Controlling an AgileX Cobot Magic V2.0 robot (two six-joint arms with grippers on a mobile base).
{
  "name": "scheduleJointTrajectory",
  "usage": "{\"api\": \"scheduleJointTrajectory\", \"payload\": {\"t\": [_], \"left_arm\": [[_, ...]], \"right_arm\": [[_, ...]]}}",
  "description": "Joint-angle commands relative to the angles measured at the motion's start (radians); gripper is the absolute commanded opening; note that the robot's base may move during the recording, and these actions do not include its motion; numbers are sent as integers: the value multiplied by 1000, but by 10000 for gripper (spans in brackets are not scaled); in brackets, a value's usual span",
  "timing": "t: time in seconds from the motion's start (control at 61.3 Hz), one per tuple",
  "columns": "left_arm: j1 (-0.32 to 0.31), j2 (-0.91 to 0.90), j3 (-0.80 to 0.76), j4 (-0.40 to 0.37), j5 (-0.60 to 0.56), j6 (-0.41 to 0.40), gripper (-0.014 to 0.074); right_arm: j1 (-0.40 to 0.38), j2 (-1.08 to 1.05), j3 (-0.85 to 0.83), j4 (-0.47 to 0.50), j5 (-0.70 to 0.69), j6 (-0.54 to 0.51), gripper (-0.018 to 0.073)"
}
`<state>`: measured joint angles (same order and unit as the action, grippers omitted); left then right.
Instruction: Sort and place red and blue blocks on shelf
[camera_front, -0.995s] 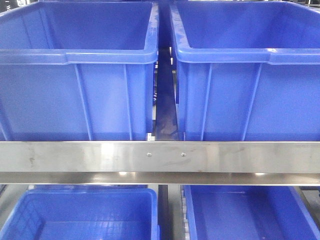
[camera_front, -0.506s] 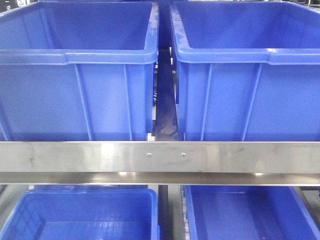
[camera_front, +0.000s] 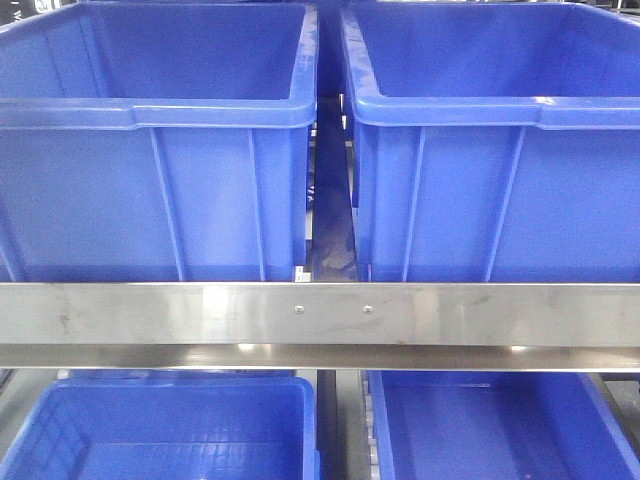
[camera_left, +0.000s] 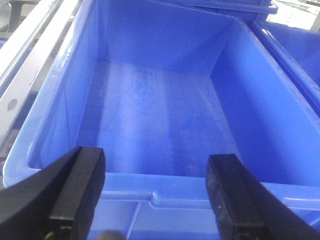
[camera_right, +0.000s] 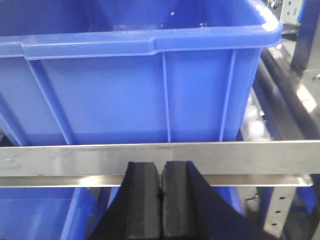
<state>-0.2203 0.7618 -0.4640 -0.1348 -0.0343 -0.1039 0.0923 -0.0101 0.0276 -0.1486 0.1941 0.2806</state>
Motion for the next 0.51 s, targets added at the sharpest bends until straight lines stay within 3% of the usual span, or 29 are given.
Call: {"api": "scheduleJointTrajectory", "payload": {"t": [0.0,0.13,0.489], "left_arm": [[-8,-1,-29,-7,-88,1,85],[-8,-1,-29,-7,-88,1,85],[-8,-1,-29,-7,-88,1,85]], "right_arm": [[-5,-19,-16,41,-79,-50,71],[-5,-19,-16,98,-82,-133,71],[-5,-19,-16,100,-82,-136,71]]}}
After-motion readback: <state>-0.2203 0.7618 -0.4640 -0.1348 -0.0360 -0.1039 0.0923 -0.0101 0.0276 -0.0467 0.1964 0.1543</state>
